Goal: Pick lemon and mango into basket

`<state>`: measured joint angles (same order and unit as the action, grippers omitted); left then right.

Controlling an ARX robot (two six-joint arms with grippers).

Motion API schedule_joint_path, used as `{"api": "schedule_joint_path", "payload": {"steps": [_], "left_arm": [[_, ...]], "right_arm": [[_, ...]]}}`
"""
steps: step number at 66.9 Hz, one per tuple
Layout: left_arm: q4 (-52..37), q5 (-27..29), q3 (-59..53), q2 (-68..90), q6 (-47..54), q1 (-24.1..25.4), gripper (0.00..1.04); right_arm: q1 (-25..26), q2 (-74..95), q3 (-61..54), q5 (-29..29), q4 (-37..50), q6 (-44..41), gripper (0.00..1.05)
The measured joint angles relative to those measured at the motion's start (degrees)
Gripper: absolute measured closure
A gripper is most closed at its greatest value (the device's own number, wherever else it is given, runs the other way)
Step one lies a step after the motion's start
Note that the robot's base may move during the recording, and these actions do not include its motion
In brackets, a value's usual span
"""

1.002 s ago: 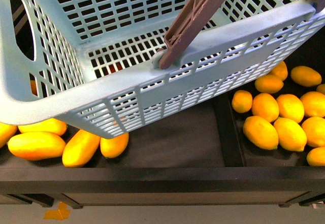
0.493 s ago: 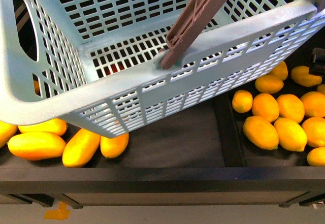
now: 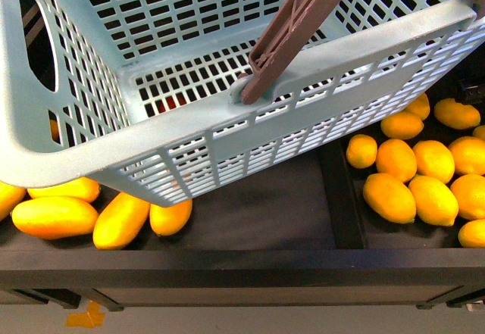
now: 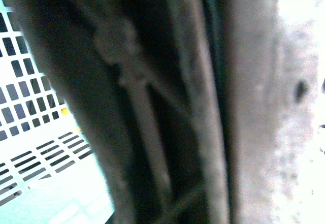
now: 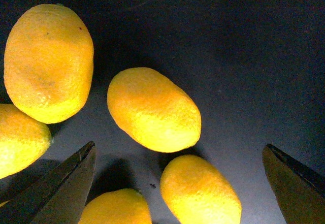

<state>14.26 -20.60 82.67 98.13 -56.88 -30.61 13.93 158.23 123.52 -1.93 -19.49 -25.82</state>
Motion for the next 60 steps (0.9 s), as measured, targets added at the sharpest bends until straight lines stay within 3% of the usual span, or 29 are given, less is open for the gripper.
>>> {"api": "schedule_joint_path", "payload": {"steps": [25, 60], "left_arm": [[0.0, 0.0, 0.0, 0.0, 0.0, 0.0, 0.90], [0.0, 0.0, 0.0, 0.0, 0.0, 0.0, 0.90]], "right_arm": [[2.2, 15.5, 27.3, 6.9, -19.8, -13.8, 0.09], [1.7, 24.6, 41.6, 9.5, -26.4, -18.3, 0.09]]}}
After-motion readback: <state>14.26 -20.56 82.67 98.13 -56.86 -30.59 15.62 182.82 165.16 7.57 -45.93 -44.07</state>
